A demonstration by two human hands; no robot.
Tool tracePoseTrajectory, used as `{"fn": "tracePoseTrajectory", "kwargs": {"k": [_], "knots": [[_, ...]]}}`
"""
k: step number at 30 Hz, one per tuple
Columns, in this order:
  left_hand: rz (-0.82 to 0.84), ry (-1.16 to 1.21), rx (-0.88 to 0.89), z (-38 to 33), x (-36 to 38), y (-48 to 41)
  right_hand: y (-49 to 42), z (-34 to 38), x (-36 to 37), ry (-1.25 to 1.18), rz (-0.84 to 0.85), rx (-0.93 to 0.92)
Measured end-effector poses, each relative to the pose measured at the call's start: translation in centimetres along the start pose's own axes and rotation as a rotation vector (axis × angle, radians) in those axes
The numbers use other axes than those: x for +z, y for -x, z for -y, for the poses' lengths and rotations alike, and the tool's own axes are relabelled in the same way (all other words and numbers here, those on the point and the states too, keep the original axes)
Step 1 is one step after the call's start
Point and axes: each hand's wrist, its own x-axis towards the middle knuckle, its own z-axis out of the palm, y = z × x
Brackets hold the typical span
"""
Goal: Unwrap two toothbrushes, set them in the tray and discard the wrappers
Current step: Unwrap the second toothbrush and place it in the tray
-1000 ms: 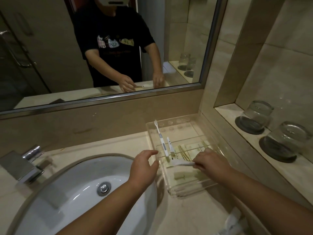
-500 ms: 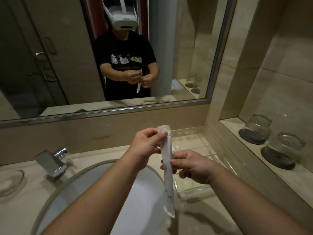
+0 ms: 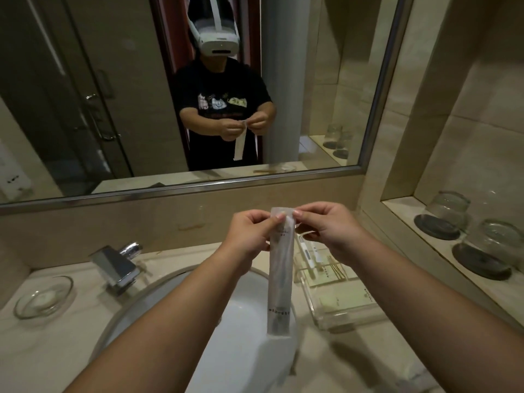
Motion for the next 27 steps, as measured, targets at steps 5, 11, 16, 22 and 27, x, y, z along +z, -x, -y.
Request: {"fn": "tracePoseTrajectory", "kwargs": {"k": [5,11,16,22,27], "knots": [[0.058,0.011,-0.034,0.1,-0.1,0.2,0.2,-0.6,0.3,-0.142,0.002,0.113],[0.126,0.014,-0.048,0.8,-0.2,-0.1,0.2,-0.3,0.3,-0.207,-0.043,0.142],[0.3,-0.3,-0.132,2.6,-0.2,0.4,-0.5,0.6,-0.9,-0.431,-0.244,0.17],[0.292,-0.411,-0.246,4.2,-2.9,-0.2,-0.5,0.2,-5.8,-0.689,-0.538,0.264],[0.074,0.221,-0.273,3.8,-2.9,-1.6,0.2,-1.8,-7.2,-0.792,-0.576,0.284]]}}
